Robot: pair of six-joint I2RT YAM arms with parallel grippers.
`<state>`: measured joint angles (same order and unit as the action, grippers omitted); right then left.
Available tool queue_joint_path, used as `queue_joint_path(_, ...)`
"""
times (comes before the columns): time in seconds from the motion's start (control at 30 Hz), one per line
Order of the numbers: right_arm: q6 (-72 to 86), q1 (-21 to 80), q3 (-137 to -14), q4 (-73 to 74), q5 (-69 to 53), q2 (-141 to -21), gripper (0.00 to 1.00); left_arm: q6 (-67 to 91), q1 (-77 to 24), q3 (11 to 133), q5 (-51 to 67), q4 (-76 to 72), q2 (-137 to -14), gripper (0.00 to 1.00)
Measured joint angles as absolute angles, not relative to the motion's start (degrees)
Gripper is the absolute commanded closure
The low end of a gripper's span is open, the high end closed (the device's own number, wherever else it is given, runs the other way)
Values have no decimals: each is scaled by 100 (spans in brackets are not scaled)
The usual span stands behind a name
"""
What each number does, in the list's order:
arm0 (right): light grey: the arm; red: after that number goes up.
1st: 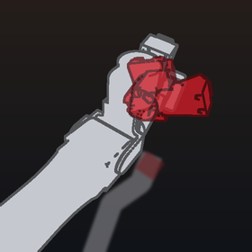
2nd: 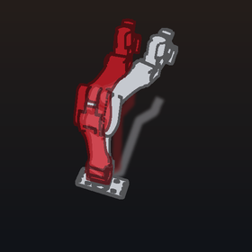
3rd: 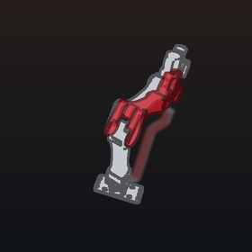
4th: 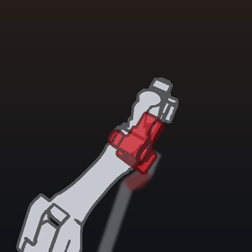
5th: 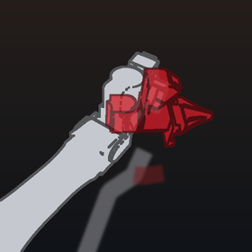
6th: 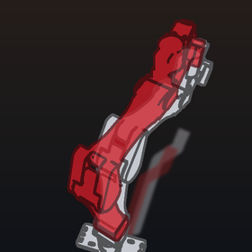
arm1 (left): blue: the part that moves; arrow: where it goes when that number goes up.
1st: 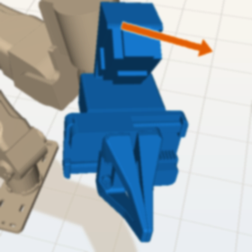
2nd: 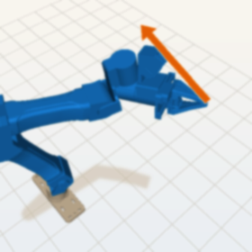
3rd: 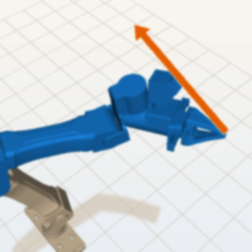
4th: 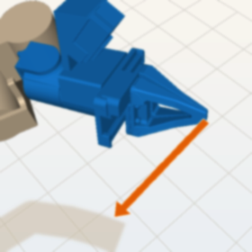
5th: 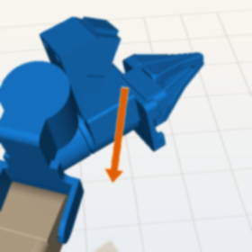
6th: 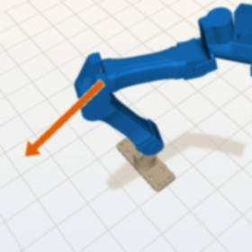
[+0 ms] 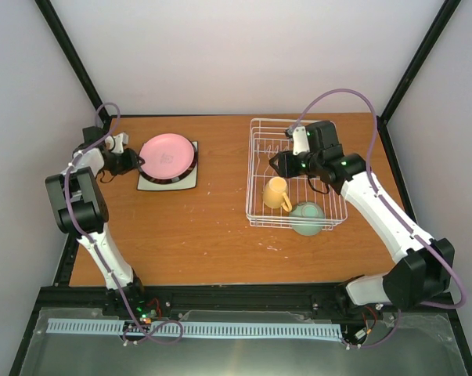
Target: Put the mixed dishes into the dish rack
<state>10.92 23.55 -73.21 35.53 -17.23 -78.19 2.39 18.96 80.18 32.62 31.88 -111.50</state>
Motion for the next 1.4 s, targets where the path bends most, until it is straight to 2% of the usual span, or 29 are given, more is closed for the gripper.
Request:
queue_joint_path(0.47,1031,2355,-7389,3583,-1739,-7948,52,242,1896,8302,3284,3133,-11424,70)
queue_joint_path(0.7,1009,2355,-7513,3627,-1741,-8012,53,242,1894,8302,3330,3127,-11587,74)
queue_joint_path(0.8,1009,2355,-7531,3627,-1741,-8038,52,242,1898,8302,3382,3107,-11620,78)
queue_joint_path(1.03,1009,2355,-7540,3629,-1743,-8084,53,298,1894,8357,3601,2978,-11837,99)
queue_joint_path(1.4,1011,2355,-7542,3616,-1813,-8086,53,309,1857,8409,3708,2985,-11821,99)
